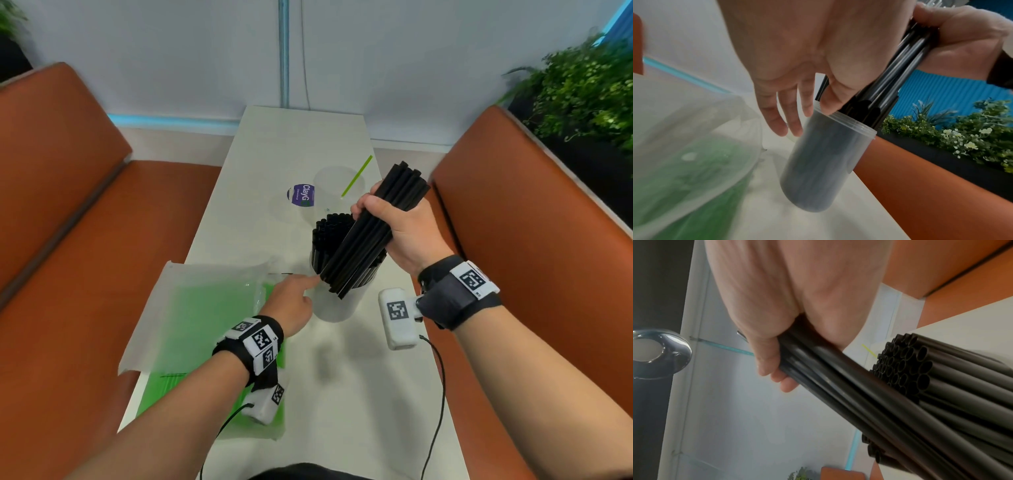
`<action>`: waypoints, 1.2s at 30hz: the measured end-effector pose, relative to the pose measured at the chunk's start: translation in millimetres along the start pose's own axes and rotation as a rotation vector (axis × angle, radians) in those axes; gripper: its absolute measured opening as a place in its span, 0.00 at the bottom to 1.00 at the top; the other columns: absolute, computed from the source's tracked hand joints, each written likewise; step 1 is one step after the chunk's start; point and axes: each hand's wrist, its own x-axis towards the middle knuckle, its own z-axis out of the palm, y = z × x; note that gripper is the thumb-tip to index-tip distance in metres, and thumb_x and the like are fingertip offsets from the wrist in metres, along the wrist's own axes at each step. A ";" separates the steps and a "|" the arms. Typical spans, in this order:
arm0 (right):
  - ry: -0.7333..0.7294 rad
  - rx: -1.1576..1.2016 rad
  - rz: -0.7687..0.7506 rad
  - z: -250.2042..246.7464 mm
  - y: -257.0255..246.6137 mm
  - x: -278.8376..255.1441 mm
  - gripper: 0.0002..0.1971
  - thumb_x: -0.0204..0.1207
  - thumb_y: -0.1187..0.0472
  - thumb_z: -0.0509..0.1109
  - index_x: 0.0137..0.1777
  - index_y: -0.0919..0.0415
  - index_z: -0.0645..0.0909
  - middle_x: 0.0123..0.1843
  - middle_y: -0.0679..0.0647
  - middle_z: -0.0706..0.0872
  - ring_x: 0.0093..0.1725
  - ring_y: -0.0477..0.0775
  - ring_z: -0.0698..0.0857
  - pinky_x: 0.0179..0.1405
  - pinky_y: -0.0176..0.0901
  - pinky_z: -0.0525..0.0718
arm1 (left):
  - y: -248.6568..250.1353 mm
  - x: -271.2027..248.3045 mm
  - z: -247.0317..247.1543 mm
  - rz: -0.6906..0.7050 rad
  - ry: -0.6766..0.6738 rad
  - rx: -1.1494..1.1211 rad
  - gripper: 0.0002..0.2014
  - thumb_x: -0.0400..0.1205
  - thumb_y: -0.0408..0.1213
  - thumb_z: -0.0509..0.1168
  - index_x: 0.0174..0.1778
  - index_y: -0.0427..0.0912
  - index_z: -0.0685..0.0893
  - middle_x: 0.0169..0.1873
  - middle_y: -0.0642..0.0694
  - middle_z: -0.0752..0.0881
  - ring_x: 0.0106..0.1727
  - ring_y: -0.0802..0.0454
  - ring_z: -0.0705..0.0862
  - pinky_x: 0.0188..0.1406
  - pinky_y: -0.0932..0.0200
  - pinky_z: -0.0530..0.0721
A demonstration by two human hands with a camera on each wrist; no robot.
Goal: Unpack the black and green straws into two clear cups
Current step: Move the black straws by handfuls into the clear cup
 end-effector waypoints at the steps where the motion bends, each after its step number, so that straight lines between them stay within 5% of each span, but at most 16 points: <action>1: -0.004 -0.025 -0.004 -1.4 -0.7 2.2 0.04 0.76 0.73 0.72 0.46 0.65 0.81 0.39 0.62 0.85 0.45 0.64 0.85 0.55 0.59 0.84 | -0.3 -0.4 -0.2 0.013 -0.011 0.022 0.30 0.83 0.23 0.53 0.78 0.54 0.76 0.81 0.46 0.71 0.80 0.49 0.70 0.69 0.72 0.61; 3: -0.020 -0.070 -0.014 -3.9 -3.2 6.5 0.04 0.75 0.71 0.73 0.46 0.64 0.82 0.40 0.61 0.86 0.47 0.64 0.86 0.58 0.62 0.84 | -0.7 -1.0 -0.7 0.015 -0.026 0.019 0.33 0.82 0.22 0.52 0.78 0.58 0.75 0.83 0.48 0.67 0.83 0.49 0.67 0.76 0.67 0.60; 7: -0.069 -0.299 -0.053 0.9 -4.6 13.6 0.08 0.73 0.65 0.77 0.48 0.68 0.84 0.45 0.65 0.89 0.49 0.67 0.88 0.58 0.67 0.86 | -1.3 0.1 -2.5 0.020 -0.003 0.027 0.35 0.80 0.20 0.53 0.76 0.60 0.78 0.83 0.54 0.67 0.82 0.53 0.67 0.73 0.71 0.64; 12: -0.199 -0.552 -0.044 10.8 0.5 11.8 0.06 0.74 0.65 0.77 0.48 0.67 0.87 0.48 0.62 0.91 0.50 0.59 0.90 0.56 0.50 0.88 | -1.1 1.9 -4.2 0.004 0.013 0.018 0.35 0.79 0.20 0.53 0.73 0.61 0.80 0.81 0.56 0.70 0.79 0.52 0.72 0.68 0.71 0.68; 21: -0.193 -0.649 0.027 12.1 9.5 21.7 0.12 0.70 0.63 0.80 0.53 0.61 0.88 0.49 0.50 0.92 0.48 0.45 0.90 0.47 0.30 0.84 | 1.0 2.8 -3.3 -0.014 0.021 0.033 0.34 0.78 0.21 0.54 0.72 0.62 0.81 0.80 0.59 0.72 0.76 0.51 0.76 0.68 0.65 0.75; 24: -0.172 -0.742 0.084 8.6 26.1 20.7 0.17 0.66 0.61 0.83 0.54 0.60 0.85 0.50 0.50 0.90 0.51 0.42 0.88 0.53 0.31 0.82 | 1.5 2.0 -5.0 -0.020 0.032 0.027 0.34 0.77 0.21 0.55 0.70 0.62 0.82 0.78 0.56 0.75 0.72 0.49 0.79 0.68 0.62 0.77; 27: -0.077 -0.836 0.076 -0.1 39.5 16.1 0.25 0.62 0.56 0.86 0.58 0.52 0.81 0.51 0.40 0.86 0.48 0.27 0.83 0.45 0.19 0.77 | 2.9 1.6 -5.2 -0.014 0.030 0.008 0.33 0.77 0.22 0.55 0.70 0.61 0.82 0.77 0.56 0.76 0.71 0.48 0.80 0.69 0.56 0.79; 29: -0.036 -0.845 0.077 -5.3 41.5 14.6 0.26 0.60 0.52 0.86 0.58 0.50 0.82 0.51 0.40 0.87 0.49 0.30 0.83 0.47 0.25 0.79 | 4.1 2.2 -4.3 -0.013 0.029 0.004 0.33 0.78 0.23 0.55 0.71 0.61 0.82 0.77 0.57 0.76 0.72 0.48 0.79 0.69 0.54 0.80; 31: -0.032 -0.844 0.027 -6.0 38.8 12.3 0.28 0.59 0.50 0.85 0.60 0.44 0.81 0.55 0.39 0.86 0.55 0.35 0.83 0.56 0.34 0.81 | 3.8 3.1 -3.5 -0.023 0.027 0.001 0.32 0.78 0.24 0.56 0.71 0.61 0.81 0.78 0.58 0.75 0.74 0.49 0.78 0.70 0.56 0.79; 36: 0.008 -0.804 -0.290 6.4 26.2 14.0 0.35 0.66 0.55 0.81 0.71 0.39 0.71 0.66 0.38 0.82 0.63 0.38 0.83 0.64 0.32 0.79 | 0.1 4.2 -1.7 -0.037 0.016 0.007 0.32 0.79 0.25 0.57 0.72 0.62 0.80 0.79 0.59 0.72 0.74 0.50 0.77 0.65 0.68 0.70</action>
